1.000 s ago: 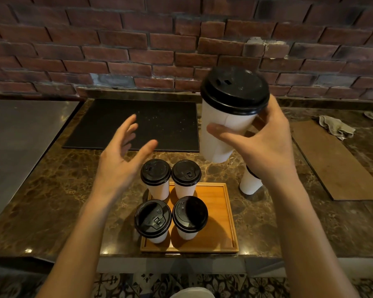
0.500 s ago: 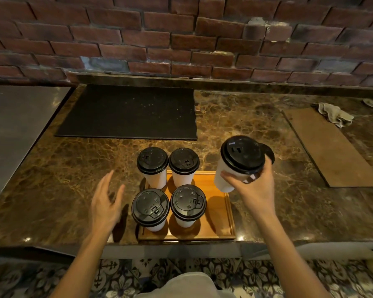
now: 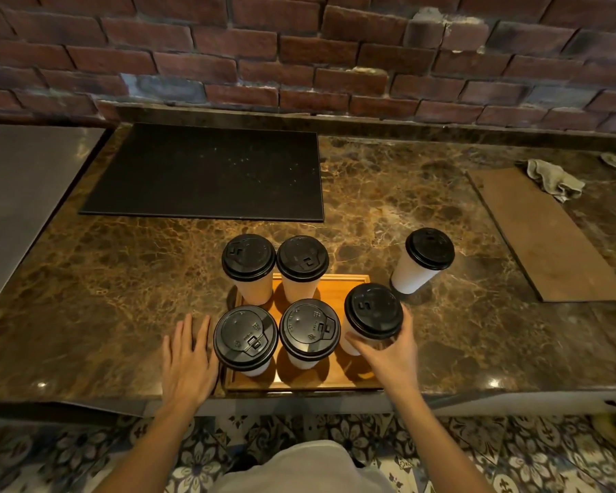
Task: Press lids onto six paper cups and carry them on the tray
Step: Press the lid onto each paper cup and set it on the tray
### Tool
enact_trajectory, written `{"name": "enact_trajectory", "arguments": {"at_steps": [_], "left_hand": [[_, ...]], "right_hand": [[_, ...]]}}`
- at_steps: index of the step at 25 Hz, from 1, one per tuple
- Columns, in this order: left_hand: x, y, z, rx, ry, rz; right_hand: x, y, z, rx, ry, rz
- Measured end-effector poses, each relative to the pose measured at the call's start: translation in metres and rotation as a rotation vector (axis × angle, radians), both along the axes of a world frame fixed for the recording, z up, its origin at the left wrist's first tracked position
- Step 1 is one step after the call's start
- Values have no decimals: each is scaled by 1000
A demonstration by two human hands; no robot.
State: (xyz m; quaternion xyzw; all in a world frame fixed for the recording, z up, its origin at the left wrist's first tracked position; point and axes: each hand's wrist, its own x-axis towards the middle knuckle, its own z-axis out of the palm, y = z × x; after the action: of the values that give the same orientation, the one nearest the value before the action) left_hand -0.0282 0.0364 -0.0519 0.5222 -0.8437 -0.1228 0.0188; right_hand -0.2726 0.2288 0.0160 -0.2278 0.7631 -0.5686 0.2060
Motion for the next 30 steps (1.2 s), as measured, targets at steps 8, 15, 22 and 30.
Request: {"name": "enact_trajectory", "arguments": {"at_steps": [8,15,22,30], "left_hand": [[-2,2,0,-46,-63,-14],[-2,1,4,-36,-51,-19],[-4,1,9,-24,-57,-11],[-6,2,14,-1,-32,-1]], "right_hand": [[-5,-8,-9,45,40,19],[-27,-38,-6,45,49,55],[-49,-66,-2,33,82,90],[-57,-75,-5,35,80,113]]}}
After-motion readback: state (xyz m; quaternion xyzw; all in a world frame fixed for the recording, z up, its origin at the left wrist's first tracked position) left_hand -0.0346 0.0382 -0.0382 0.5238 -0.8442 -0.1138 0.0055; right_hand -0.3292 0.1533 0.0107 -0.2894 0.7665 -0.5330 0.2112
